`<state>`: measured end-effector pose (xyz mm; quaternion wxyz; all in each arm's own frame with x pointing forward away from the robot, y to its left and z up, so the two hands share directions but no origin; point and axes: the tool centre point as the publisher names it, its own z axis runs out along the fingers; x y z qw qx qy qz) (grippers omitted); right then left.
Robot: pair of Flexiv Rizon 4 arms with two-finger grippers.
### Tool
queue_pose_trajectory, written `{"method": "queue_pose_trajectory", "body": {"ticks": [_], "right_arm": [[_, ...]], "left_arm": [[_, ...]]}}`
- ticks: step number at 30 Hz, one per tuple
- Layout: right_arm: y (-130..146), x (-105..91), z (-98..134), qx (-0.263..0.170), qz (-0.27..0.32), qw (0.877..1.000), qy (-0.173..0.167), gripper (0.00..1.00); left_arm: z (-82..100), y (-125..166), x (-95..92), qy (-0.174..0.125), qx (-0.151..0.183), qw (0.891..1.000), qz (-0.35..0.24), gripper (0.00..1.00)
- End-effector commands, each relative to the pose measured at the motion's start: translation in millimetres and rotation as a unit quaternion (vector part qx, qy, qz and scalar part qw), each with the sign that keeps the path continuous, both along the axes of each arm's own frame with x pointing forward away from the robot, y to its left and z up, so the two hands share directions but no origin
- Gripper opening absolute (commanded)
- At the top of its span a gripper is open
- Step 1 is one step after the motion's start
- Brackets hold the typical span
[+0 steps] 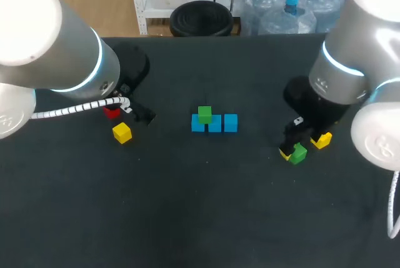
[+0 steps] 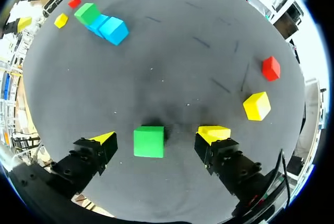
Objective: Place the blue cubes, place green cubes on the blue cubes, place the yellow cubes on the green cubes, then place the red cubes on the yellow cubes, and place purple cube on the red cubes.
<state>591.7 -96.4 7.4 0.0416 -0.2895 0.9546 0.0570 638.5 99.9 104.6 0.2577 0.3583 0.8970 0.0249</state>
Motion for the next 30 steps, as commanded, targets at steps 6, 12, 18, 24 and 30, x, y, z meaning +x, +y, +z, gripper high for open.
{"method": "queue_pose_trajectory", "body": {"ticks": [6,12,18,24,30], "right_arm": [[3.2,0.3,-0.2,0.001,0.012,1.000,0.009,1.00],[4.7,-1.7,-3.7,-0.008,0.030,0.999,0.016,1.00],[7.0,-0.6,-3.0,-0.018,0.045,0.999,0.017,0.77],[8.2,-1.5,-5.8,-0.022,0.052,0.998,0.023,0.19],[10.0,-4.4,-6.5,-0.021,0.059,0.998,0.028,0.00]], "left_arm": [[-0.1,0.8,0.2,0.000,-0.001,1.000,-0.001,1.00],[-0.1,0.8,0.2,0.000,-0.001,1.000,-0.001,1.00],[-0.1,0.8,0.2,0.000,-0.001,1.000,-0.001,1.00],[-0.1,0.8,0.2,0.000,-0.001,1.000,-0.001,1.00],[-0.1,0.8,0.2,0.000,-0.001,1.000,-0.001,1.00]]}}
